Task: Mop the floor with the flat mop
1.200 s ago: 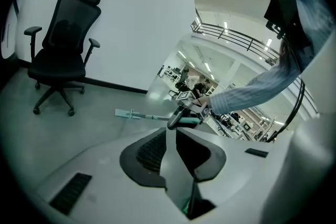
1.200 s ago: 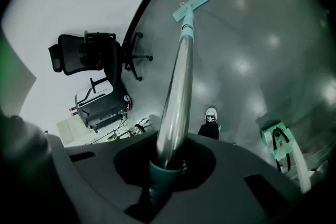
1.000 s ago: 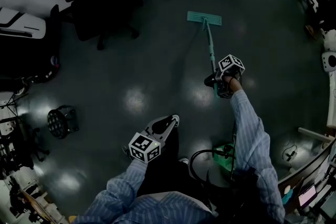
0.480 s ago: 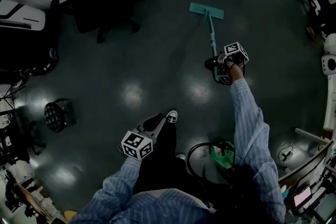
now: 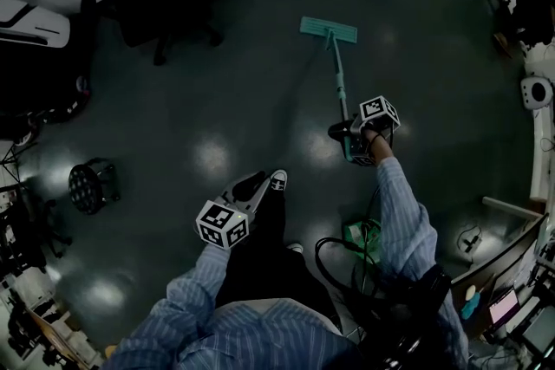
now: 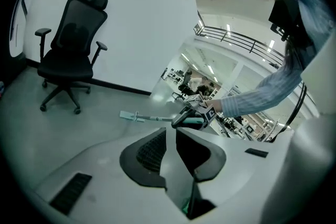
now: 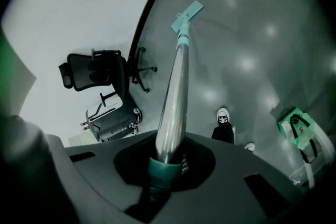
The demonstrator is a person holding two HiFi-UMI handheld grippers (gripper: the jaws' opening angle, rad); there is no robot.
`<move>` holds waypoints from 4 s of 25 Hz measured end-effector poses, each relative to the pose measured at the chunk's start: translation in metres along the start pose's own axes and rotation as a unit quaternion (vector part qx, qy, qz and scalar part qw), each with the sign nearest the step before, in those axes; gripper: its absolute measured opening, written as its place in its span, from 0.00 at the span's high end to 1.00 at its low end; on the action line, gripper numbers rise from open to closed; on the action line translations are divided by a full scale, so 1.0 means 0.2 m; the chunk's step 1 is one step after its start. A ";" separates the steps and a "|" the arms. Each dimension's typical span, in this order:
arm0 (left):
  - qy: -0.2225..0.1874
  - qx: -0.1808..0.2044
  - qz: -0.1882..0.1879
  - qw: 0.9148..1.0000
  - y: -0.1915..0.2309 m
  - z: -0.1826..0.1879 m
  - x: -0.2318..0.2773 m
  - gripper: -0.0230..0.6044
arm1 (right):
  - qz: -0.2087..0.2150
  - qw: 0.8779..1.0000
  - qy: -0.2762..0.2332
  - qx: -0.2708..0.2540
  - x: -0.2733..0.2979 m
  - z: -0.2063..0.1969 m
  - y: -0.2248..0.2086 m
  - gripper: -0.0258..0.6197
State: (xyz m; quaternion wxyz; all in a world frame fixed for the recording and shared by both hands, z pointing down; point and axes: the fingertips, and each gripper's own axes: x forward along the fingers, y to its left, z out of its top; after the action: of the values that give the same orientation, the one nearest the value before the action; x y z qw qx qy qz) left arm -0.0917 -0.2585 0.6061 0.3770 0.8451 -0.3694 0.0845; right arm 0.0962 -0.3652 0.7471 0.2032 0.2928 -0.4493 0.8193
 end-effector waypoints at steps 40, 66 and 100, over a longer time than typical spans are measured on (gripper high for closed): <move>-0.044 0.092 -0.072 0.992 -1.27 -1.04 -1.06 0.87 | 0.036 0.998 0.035 0.038 0.00 -3.00 -1.52 0.91; -0.035 0.158 -0.132 0.978 -1.63 -1.24 -1.20 0.87 | 0.056 0.996 0.060 0.039 -0.09 -3.62 -1.83 0.91; -0.035 0.195 -0.114 0.974 -1.67 -1.35 -1.35 0.87 | 0.113 0.991 0.050 0.046 -0.03 -3.62 -1.69 0.90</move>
State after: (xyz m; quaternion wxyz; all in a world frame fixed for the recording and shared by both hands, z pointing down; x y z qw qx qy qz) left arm -0.0164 0.2300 0.4899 0.1992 0.9412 -0.2606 0.0813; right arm 0.0862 0.4270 0.6444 0.1176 0.2081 -0.4310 0.8701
